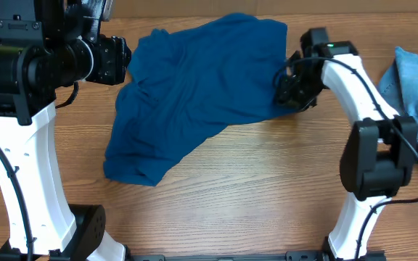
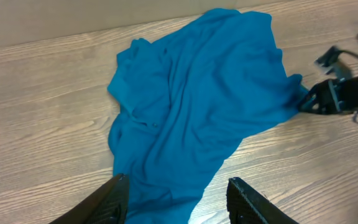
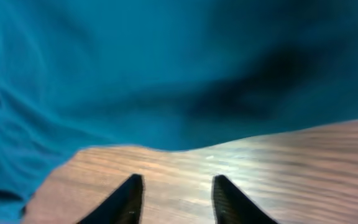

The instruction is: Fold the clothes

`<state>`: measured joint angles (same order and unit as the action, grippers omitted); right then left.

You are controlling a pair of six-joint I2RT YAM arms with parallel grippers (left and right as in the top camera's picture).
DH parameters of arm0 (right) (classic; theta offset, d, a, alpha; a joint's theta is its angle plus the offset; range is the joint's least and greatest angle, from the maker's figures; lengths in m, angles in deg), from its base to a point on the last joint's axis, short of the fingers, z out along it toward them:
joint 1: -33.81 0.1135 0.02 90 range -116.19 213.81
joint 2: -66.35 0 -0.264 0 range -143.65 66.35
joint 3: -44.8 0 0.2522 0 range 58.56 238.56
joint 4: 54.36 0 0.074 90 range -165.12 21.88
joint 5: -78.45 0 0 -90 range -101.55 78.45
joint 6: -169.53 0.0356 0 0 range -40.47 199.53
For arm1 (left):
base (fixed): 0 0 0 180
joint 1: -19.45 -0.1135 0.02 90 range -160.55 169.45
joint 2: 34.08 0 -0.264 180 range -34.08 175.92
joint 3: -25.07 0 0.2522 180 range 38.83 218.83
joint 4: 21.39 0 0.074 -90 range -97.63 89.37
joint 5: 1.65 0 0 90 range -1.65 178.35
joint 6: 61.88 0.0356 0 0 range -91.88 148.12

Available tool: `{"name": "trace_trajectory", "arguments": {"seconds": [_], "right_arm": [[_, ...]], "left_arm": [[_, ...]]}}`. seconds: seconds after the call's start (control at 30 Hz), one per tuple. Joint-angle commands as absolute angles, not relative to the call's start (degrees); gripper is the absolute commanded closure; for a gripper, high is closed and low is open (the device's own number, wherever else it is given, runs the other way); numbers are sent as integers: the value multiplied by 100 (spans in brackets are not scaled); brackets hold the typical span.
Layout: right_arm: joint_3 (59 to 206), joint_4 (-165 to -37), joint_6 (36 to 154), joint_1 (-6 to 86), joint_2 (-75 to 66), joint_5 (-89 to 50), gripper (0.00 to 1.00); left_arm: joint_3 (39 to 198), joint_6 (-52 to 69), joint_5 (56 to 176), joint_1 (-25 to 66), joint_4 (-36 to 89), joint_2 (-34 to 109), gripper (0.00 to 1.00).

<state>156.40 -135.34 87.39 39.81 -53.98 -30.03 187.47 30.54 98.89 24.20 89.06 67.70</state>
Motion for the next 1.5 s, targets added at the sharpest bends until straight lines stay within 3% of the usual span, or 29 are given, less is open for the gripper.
{"name": "trace_trajectory", "arguments": {"seconds": [0.0,0.3,0.47,0.9,1.03,1.13,1.47], "right_arm": [[15660,-13679,8330,4412,-5313,-3829,51],[15656,-13589,9006,5050,-5313,-2166,33],[15654,-12957,9004,4696,-5315,-2101,39],[15586,-12343,9023,4119,-5326,-1952,39],[15525,-12037,8960,4108,-5326,-1738,24],[15525,-11845,8949,4106,-5337,-1244,5],[15525,-11224,8103,3822,-5407,-1259,1]], "left_arm": [[18786,2960,9977,2396,8915,6630,42],[18786,2962,9975,2396,8917,6630,43],[18786,2964,9975,2396,8915,6630,41],[18786,2960,9981,2396,8915,6630,42],[18786,2960,9981,2396,8915,6630,42],[18786,2960,9983,2396,8917,6630,42],[18786,2958,9981,2396,8915,6630,43]]}}
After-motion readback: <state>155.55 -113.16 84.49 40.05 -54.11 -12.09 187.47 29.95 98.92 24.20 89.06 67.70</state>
